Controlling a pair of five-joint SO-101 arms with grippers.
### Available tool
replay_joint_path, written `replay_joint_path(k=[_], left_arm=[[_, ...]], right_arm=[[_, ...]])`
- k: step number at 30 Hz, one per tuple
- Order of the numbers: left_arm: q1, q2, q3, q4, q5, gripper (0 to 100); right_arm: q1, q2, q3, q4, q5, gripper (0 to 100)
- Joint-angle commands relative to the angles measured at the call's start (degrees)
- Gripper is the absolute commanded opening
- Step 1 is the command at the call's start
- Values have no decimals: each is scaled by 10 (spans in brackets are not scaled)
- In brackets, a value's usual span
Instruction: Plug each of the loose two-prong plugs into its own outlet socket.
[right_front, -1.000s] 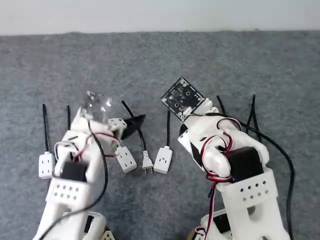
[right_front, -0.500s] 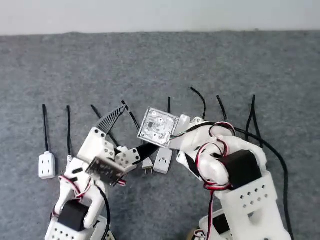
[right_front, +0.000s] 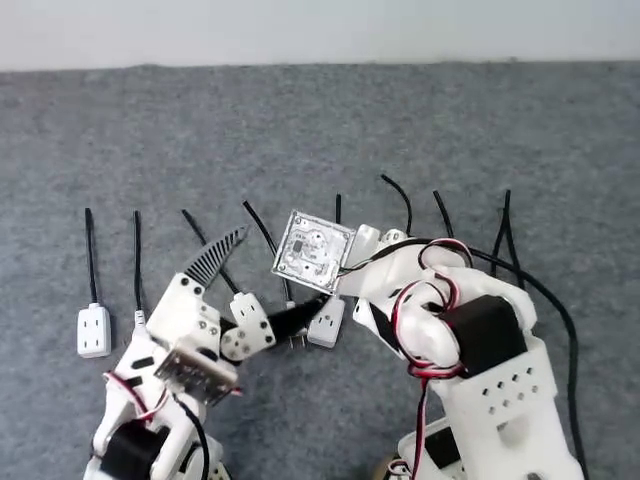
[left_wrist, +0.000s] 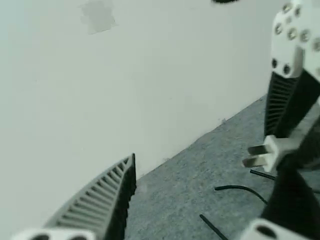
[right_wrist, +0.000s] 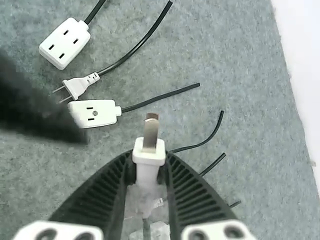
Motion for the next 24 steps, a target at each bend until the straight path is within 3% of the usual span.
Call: replay_joint_path(k=[1,5,10,24], left_arm=[[38,-11,-44,24,-6,412],[36,-8,-37,3,-8,412],[3,-7,-9,-54,-8,412],[-4,-7,37,-65,-8,412]], right_arm=[[-5,2,-31,0,-3,9],[-6,2,-30,13,-4,9],[-58,1,-31,45,1,9],[-80,-21,-33,51,-3,9]])
